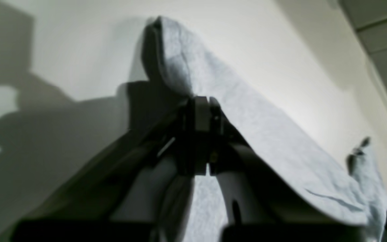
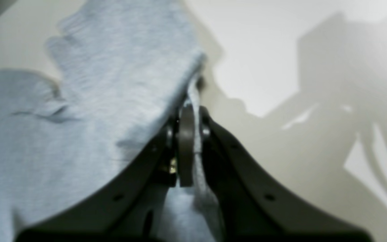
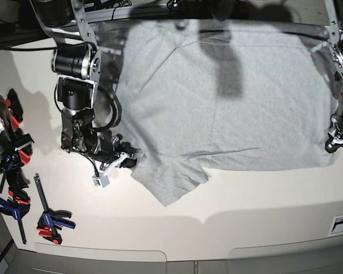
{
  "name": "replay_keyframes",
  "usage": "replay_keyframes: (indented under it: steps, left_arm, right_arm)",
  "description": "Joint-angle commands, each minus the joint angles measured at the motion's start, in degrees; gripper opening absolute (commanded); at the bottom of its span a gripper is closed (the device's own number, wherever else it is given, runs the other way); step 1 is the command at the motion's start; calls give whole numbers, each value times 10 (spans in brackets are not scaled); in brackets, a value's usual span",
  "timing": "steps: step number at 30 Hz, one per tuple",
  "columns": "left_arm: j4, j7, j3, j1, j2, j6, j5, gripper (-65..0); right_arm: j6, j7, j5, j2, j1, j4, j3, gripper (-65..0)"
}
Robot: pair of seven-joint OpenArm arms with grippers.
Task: Fold the T-shirt properly
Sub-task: 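Lift and fold the grasped shirt half over onto the held edge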
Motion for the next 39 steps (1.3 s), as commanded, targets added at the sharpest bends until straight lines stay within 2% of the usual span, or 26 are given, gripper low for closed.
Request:
replay_keyframes:
  steps: [1, 5, 11, 15, 19, 25, 31, 39]
  left_arm:
    - [10, -9, 0, -15, -21, -8, -18, -650]
    - [10, 29, 0, -14, -41, -8, -62, -650]
    - [12, 122, 0, -12, -66, -8, -149, -650]
    - [53, 196, 0, 14, -76, -8, -187, -650]
    - [142, 284, 0, 78, -89, -8, -250, -650]
    - [259, 293, 0, 186, -100, -8, -255, -650]
    - [305, 296, -5, 248, -100, -8, -255, -650]
    - [337, 307, -107, 315, -100, -8, -257, -650]
  right_arm:
    - [12, -9, 29, 4, 19, 27, 0, -650]
    - [12, -81, 111, 4, -30, 133, 0, -650]
    - [12, -169, 176, 4, -155, 368, 0, -650]
    - [12, -211, 188, 3, -235, 513, 3, -650]
    - [12, -223, 182, 0, -303, 598, 31, -650]
    - [12, -224, 183, 1, -371, 614, 104, -650]
    - [12, -231, 187, 1, -407, 614, 152, -650]
    - [12, -236, 194, 1, -429, 614, 158, -650]
